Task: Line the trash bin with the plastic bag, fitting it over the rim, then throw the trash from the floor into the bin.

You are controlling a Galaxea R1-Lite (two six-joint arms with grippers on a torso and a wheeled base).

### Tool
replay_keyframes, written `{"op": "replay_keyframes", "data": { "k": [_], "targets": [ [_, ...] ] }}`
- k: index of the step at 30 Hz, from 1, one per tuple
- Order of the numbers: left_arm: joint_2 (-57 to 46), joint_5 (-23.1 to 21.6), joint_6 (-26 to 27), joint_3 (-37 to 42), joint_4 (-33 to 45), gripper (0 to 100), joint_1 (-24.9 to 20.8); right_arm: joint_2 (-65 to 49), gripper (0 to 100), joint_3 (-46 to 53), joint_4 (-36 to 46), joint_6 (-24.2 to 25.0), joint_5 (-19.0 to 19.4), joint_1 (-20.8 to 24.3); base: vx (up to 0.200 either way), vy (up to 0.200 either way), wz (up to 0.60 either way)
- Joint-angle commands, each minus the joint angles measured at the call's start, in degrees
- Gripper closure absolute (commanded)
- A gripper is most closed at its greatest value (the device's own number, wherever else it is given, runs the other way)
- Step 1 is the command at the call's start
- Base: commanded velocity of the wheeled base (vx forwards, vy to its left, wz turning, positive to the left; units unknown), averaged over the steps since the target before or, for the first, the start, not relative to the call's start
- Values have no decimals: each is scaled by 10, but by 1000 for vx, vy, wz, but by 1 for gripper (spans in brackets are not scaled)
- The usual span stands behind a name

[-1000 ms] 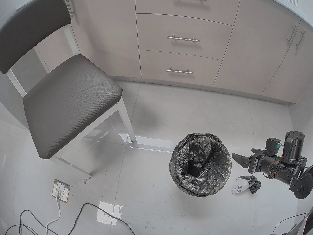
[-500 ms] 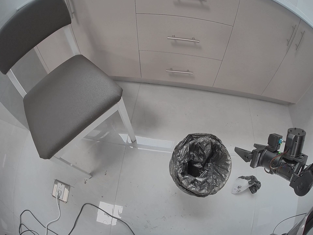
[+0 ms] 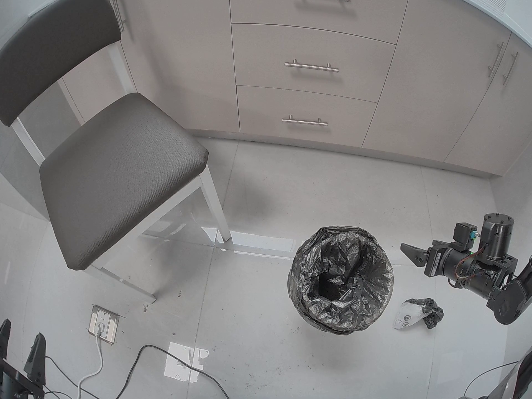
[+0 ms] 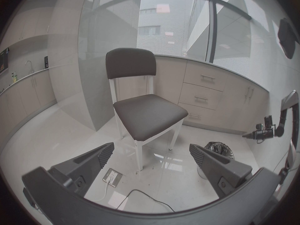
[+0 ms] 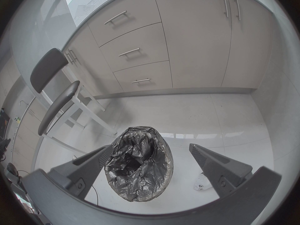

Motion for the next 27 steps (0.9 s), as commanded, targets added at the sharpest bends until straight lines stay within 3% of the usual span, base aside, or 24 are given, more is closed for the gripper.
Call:
{"op": "replay_keyframes", "data": {
  "k": [1, 5, 7, 8, 9, 11, 12, 14, 17, 27],
  "targets": [
    [-20, 2, 33, 109, -119, 0, -18, 93, 0, -40, -54, 1, 2, -19, 0, 0, 0],
    [-55, -3, 60, 109, -118, 0, 3, 205, 0, -117, -112, -1, -8, -40, 0, 0, 0],
    [-55, -3, 60, 109, -118, 0, 3, 205, 0, -117, -112, -1, -8, -40, 0, 0, 0],
    [-61, -56, 102, 109, -118, 0, 5, 270, 0, -166, -114, -2, -40, -40, 0, 0, 0],
    [-61, -60, 103, 109, -118, 0, 5, 273, 0, -170, -114, -3, -43, -40, 0, 0, 0],
    [-61, -146, 98, 109, -116, 0, 5, 318, 0, -223, -114, -3, -89, -42, 0, 0, 0],
    [-61, -152, 96, 109, -113, 0, 5, 330, 0, -240, -112, -3, -98, -48, 0, 0, 0],
    [-61, -125, 91, 107, -104, 0, 5, 349, 0, -265, -107, -4, -103, -65, 0, 0, 0],
    [-61, -35, 57, 104, -101, 0, 5, 363, 0, -289, -99, -5, -103, -80, 0, 0, 0],
    [-61, -16, 61, 109, -73, 0, 5, 398, 0, -371, -44, -24, -102, -109, 0, 0, 0]
  ]
}}
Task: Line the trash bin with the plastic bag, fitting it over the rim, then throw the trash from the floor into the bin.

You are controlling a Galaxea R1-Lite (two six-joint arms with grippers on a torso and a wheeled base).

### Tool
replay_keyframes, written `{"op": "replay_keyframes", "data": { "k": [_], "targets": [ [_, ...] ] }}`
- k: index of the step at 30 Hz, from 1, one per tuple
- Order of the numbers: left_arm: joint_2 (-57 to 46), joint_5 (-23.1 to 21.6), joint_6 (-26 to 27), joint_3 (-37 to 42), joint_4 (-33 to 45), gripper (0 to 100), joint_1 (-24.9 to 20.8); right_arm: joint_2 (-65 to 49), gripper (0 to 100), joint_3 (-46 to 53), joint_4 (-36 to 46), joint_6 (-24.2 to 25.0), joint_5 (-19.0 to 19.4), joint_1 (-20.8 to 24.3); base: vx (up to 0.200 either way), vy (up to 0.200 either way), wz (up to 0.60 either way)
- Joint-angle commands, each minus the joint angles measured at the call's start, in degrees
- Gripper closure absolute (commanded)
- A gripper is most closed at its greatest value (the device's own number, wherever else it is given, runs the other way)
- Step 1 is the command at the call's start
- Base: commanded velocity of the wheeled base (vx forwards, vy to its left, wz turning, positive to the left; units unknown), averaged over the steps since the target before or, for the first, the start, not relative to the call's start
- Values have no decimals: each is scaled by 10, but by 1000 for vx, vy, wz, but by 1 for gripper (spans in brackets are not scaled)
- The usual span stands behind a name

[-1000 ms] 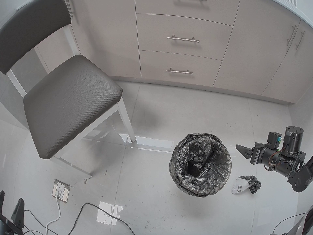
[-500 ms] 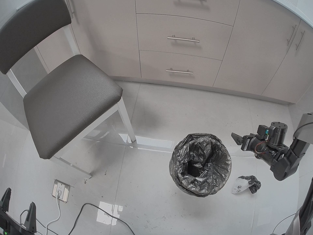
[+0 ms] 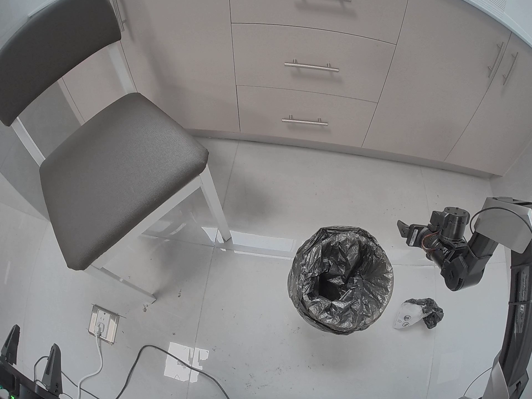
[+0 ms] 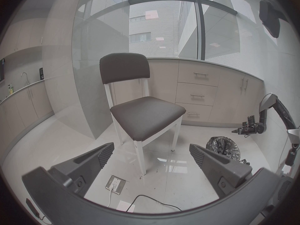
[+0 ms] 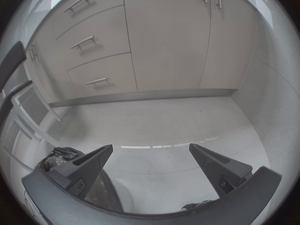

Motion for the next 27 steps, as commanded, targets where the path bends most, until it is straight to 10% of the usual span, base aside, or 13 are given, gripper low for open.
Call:
{"op": "replay_keyframes", "data": {
  "k": [1, 13, 19, 27],
  "targets": [
    [-7, 1, 4, 10, 11, 0, 0, 71, 0, -98, 61, -12, -6, -27, 0, 0, 0],
    [-7, -1, -1, 8, 12, 0, 0, 186, 0, -397, 312, 46, -72, -33, 0, 0, 0],
    [-7, -1, -2, 8, 13, 0, 0, 292, 0, -659, 591, 116, -101, -36, 0, 0, 0],
    [-7, -1, -2, 8, 13, 0, 0, 404, 0, -659, 902, 80, -99, -56, 0, 0, 0]
  ]
}}
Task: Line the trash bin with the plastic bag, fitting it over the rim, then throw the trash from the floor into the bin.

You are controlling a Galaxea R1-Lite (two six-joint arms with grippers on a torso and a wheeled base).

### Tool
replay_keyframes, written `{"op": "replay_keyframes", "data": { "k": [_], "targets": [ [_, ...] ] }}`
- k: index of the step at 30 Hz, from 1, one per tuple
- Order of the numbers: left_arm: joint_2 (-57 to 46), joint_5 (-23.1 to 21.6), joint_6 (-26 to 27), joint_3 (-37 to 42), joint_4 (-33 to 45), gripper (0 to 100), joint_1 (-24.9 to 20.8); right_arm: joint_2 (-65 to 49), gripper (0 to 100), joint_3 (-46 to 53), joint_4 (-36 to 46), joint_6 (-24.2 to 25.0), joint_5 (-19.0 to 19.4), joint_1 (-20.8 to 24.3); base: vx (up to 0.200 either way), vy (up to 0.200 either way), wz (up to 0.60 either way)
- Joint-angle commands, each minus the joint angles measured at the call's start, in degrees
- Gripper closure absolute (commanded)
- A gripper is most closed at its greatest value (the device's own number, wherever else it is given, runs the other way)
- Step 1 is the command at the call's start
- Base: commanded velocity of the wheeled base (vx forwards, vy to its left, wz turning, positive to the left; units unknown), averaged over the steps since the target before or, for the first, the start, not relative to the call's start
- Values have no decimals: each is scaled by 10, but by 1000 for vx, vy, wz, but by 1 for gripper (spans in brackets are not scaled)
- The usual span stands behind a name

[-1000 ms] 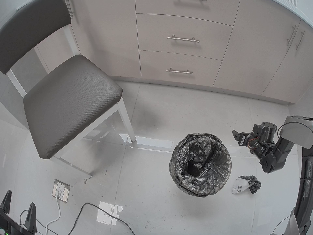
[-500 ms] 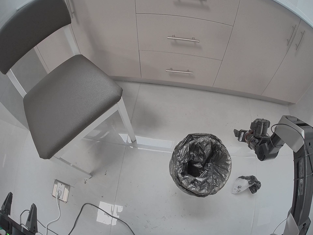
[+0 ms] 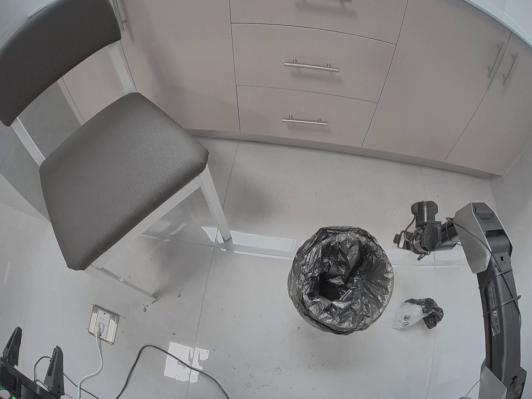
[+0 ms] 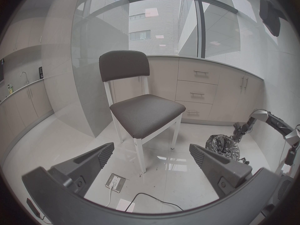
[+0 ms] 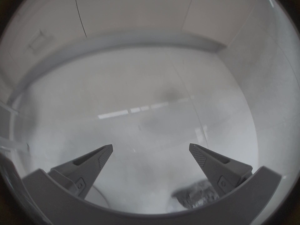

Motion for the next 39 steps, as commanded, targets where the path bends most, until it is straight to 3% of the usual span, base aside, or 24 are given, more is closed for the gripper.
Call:
{"op": "replay_keyframes", "data": {
  "k": [1, 3, 5, 23, 30, 31, 39],
  "targets": [
    [-7, 0, -2, 8, 0, 0, 0, 172, 0, -91, 310, -14, -16, -23, 0, 0, 0],
    [-7, 0, -2, 8, 0, 0, 0, 172, 0, -91, 372, -28, -6, -24, 0, 0, 0],
    [-7, 0, -2, 8, 0, 0, 0, 172, 0, -91, 382, -27, 2, -24, 0, 0, 0],
    [-7, 1, -7, 8, 0, 0, 0, 172, 0, -91, 380, -15, -7, -27, 0, 0, 0],
    [-7, 1, -8, 8, 0, 0, 0, 172, 0, -91, 337, -18, -21, -27, 0, 0, 0],
    [-7, 1, -8, 8, 0, 0, 0, 172, 100, -91, 337, -19, -23, -27, 0, 0, 0],
    [-7, 1, -10, 8, 0, 0, 0, 172, 100, -91, 337, -17, -23, -27, 0, 0, 0]
  ]
}}
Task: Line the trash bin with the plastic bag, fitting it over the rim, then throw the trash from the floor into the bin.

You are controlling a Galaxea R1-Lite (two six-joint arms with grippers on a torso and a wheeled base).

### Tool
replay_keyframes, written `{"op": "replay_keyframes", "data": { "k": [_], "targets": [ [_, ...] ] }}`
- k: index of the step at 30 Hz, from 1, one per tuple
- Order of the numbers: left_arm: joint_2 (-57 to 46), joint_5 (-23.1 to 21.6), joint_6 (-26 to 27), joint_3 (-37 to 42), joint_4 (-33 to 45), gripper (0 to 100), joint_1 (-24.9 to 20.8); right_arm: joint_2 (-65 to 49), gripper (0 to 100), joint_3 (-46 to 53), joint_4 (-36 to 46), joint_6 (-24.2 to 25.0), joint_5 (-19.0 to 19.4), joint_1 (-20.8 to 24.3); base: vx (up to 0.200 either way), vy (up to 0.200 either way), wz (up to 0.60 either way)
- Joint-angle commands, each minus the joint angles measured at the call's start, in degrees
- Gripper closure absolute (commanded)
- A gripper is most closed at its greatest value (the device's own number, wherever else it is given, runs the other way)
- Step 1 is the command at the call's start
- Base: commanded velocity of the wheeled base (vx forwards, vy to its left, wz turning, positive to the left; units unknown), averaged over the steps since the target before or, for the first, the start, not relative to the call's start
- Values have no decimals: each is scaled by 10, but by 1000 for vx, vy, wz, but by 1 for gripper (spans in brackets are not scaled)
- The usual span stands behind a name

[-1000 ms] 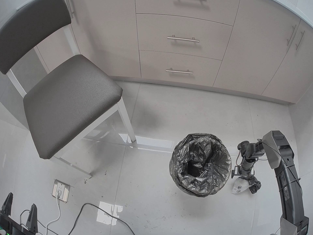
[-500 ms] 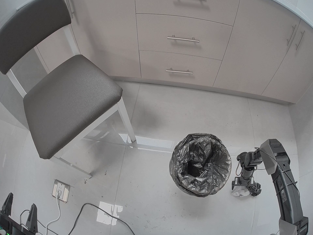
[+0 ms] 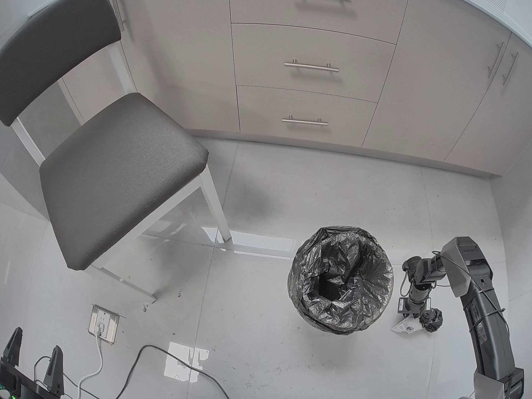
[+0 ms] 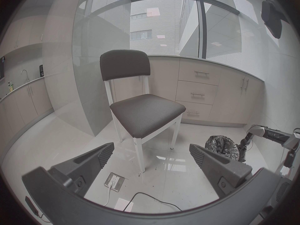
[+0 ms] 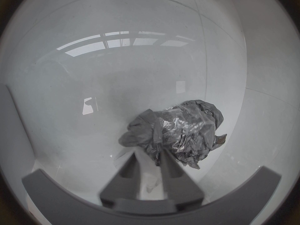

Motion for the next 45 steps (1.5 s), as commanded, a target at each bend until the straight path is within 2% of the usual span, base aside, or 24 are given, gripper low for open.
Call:
{"op": "replay_keyframes", "data": {
  "k": [1, 8, 13, 14, 16, 17, 19, 26, 30, 31, 32, 33, 34, 35, 39, 40, 41, 42, 44, 45],
  "targets": [
    [-8, 0, 0, 8, 0, 0, 0, 1, 100, 0, 0, 0, 0, 0, 0, 0, 0],
    [-8, 0, 0, 8, 0, 0, 0, 1, 100, 0, 4, 1, 2, 0, 0, 0, 0],
    [-8, 1, 0, 8, 0, 0, 0, 1, 100, 0, 42, 0, 7, 0, 0, 0, 0],
    [-8, 1, 0, 8, 0, 0, 0, 1, 100, 0, 86, -1, 21, 0, 0, 0, 0],
    [-8, 1, 0, 8, 0, 0, 0, 1, 100, 0, 111, -1, 36, 0, 0, 0, 0],
    [-8, 1, 0, 8, -1, 0, 0, 1, 100, 0, 158, 0, 65, -1, 0, 0, 0],
    [-8, 1, 3, 8, -2, 0, 0, 1, 100, 0, 201, -1, 83, -1, 0, 0, 0],
    [-8, 2, 6, 10, -2, 0, 0, 1, 100, 0, 297, -11, 106, -17, 0, 0, 0],
    [-8, 3, 6, 10, -2, 0, 0, 1, 100, 0, 389, -20, 133, -34, 0, 0, 0],
    [-8, 3, 6, 9, -2, 0, 0, 1, 100, 0, 441, -30, 156, -41, 0, 0, 0],
    [-8, 3, 6, 9, -3, 0, 0, 1, 100, 0, 445, -30, 159, -42, 0, 0, 0],
    [-8, 2, 6, 10, -2, 0, 0, 1, 100, 0, 487, -35, 183, -47, 0, 0, 0],
    [-8, 2, 6, 10, -2, 0, 0, 1, 100, 0, 487, -35, 183, -47, 0, 0, 0],
    [-8, 3, 6, 9, -3, 0, 0, -5, 100, 0, 528, -36, 221, -52, 0, 0, 0],
    [-8, 3, 6, 10, -3, 0, 0, -45, 100, 0, 566, -35, 287, -56, 0, 0, 0],
    [-8, 3, 6, 10, -3, 0, 0, -45, 100, 0, 566, -35, 287, -56, 0, 0, 0],
    [-8, 3, 6, 10, -3, 0, 0, -78, 100, 0, 586, -31, 326, -56, 0, 0, 0],
    [-8, 3, 6, 10, -3, 0, 0, -78, 100, 0, 586, -31, 326, -56, 0, 0, 0],
    [-8, 3, 6, 10, -3, 0, 0, -126, 100, 0, 616, -28, 391, -53, 0, 0, 0],
    [-8, 3, 6, 10, -2, 0, 0, -143, 100, 0, 625, -28, 407, -52, 0, 0, 0]
  ]
}}
